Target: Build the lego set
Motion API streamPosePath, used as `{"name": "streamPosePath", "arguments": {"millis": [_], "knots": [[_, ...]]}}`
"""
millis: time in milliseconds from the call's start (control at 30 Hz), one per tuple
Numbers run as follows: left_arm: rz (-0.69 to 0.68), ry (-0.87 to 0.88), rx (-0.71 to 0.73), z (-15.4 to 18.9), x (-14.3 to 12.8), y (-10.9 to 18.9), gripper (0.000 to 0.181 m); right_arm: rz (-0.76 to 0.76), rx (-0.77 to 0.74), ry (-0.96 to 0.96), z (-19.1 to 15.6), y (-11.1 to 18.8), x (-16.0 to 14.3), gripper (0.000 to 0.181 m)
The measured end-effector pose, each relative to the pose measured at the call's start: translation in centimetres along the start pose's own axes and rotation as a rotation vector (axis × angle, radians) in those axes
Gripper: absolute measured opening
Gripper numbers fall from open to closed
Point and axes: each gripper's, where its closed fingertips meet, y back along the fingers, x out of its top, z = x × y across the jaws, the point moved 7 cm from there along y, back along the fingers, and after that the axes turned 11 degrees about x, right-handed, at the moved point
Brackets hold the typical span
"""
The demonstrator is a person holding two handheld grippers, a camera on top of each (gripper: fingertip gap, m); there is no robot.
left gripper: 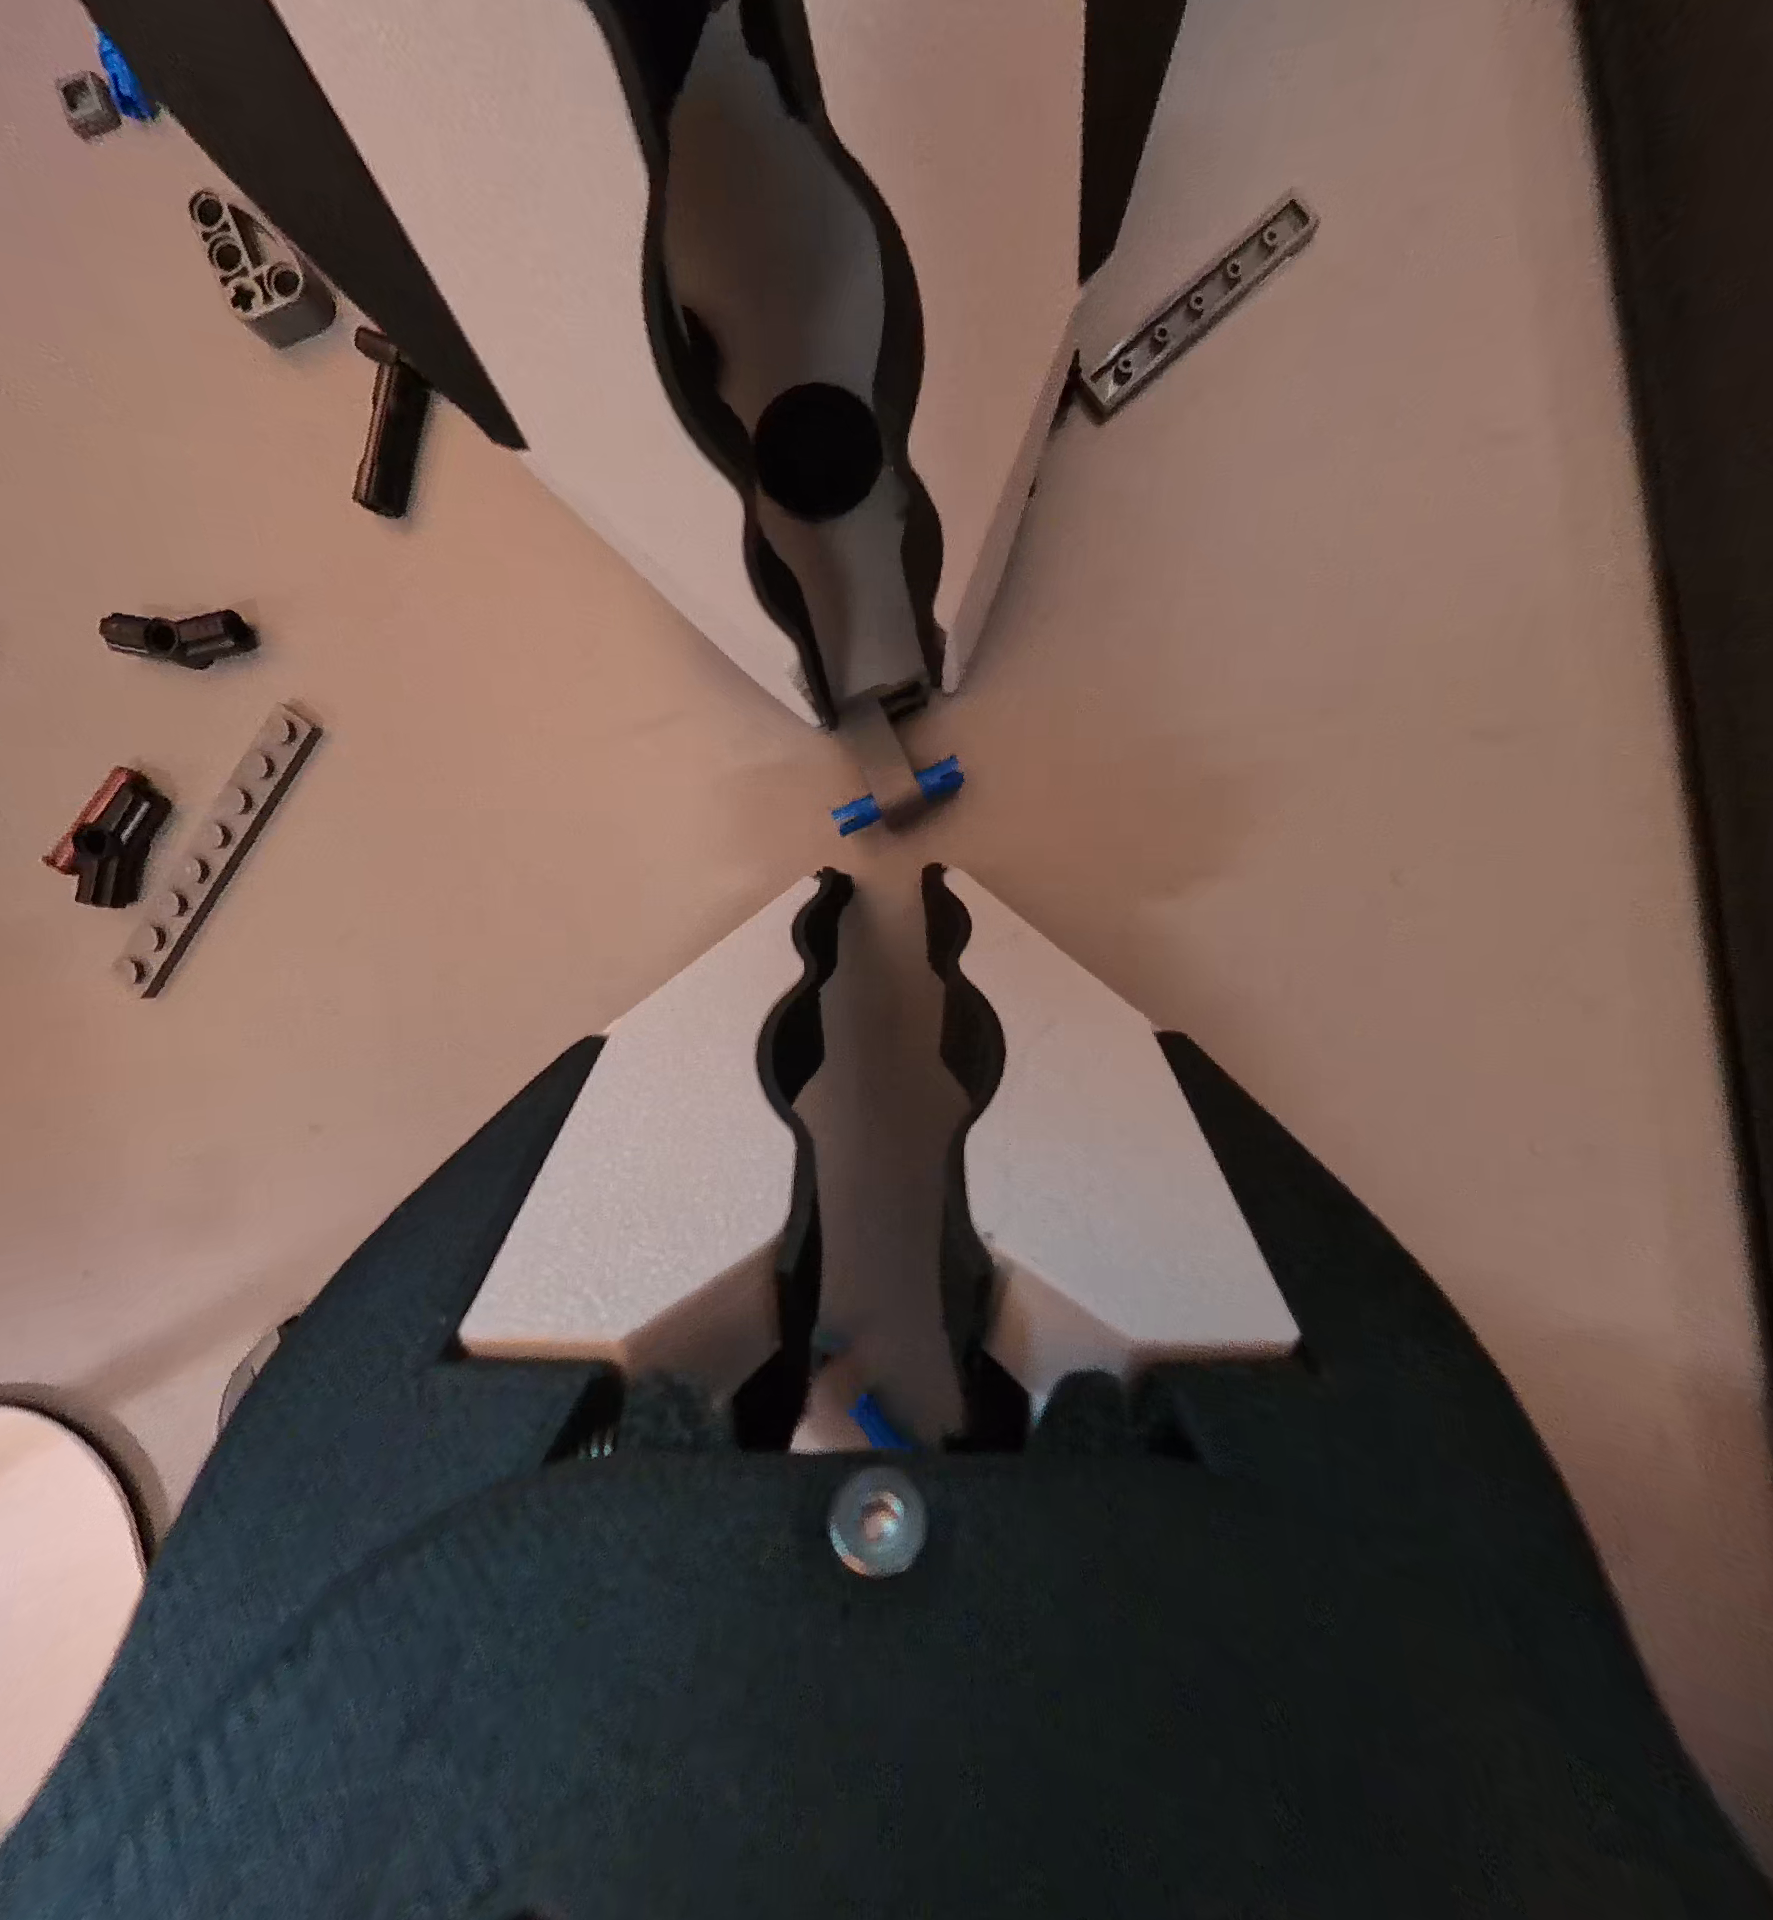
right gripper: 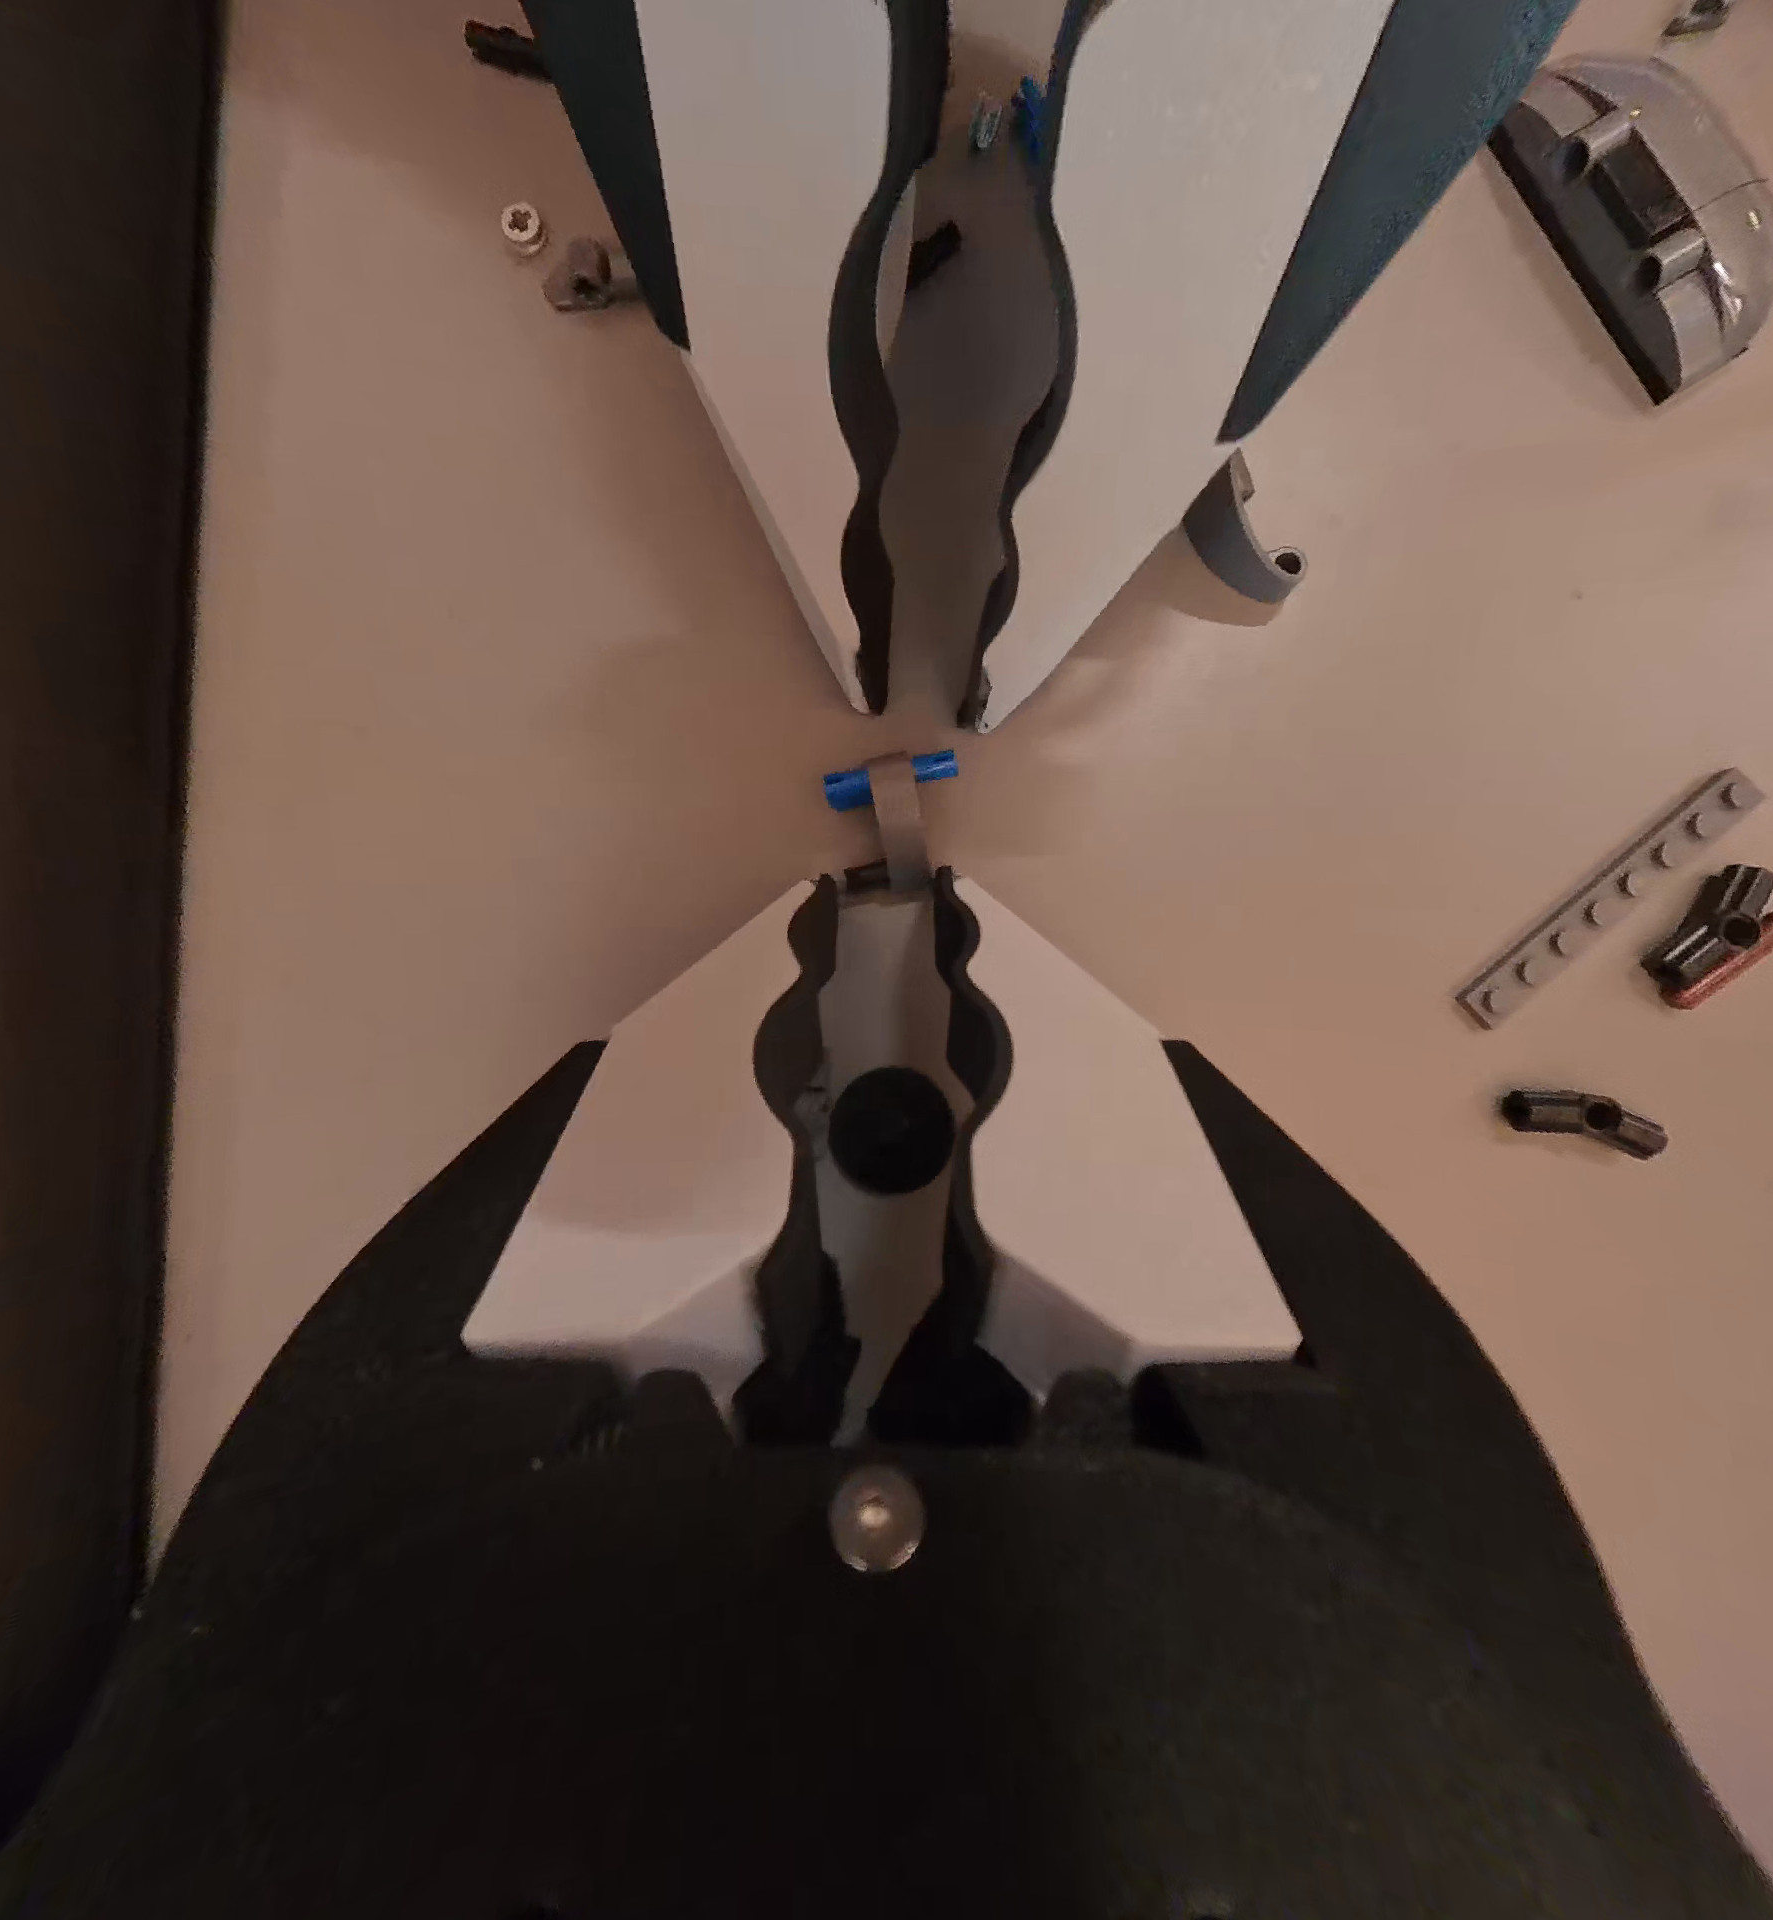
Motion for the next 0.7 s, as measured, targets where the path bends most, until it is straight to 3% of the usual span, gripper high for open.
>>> {"name": "streamPosePath", "arguments": {"millis": [700], "knots": [[0.008, 0.029, 0.087, -1.1, 0.0, -0.3, 0.012, 0.018, 0.006, 0.030, -0.4, 0.3, 0.2, 0.018]]}}
